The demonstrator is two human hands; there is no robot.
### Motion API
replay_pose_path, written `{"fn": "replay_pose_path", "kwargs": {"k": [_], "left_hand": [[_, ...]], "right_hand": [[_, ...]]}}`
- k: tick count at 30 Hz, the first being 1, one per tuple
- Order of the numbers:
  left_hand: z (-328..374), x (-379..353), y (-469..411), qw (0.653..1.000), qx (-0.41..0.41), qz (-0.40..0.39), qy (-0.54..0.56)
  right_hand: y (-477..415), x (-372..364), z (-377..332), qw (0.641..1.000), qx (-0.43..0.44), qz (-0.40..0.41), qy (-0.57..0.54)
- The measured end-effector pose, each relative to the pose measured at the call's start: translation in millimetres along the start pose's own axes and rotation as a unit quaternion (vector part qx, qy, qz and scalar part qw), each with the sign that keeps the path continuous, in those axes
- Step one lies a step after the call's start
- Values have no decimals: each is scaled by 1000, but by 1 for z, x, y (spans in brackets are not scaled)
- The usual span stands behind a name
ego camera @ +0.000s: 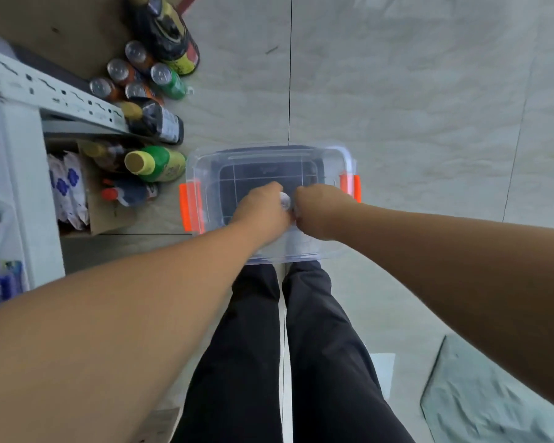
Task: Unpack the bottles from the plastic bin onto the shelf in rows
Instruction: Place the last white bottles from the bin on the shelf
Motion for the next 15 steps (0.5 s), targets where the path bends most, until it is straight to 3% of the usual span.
{"fn": "replay_pose_path", "kwargs": {"k": [4, 8, 15], "left_hand": [[32, 59, 37, 999, -25, -9, 25], [81, 132, 111, 998, -48, 30, 7], [183, 289, 274, 991, -66, 76, -89]], "right_hand": [[33, 51, 5, 1000, 21, -15, -13], [98, 135, -6, 999, 33, -6, -10], [255, 327, -65, 983, 103, 9, 153]]}}
Point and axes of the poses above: each hand's wrist, its own y-axis away from the middle knuckle, its own x-axis out of the back of the hand, z = x × y, the point moved 5 cm from there along -y, towards the middle knuckle, and after that the axes turned 9 degrees about y, right-handed, at the moved point
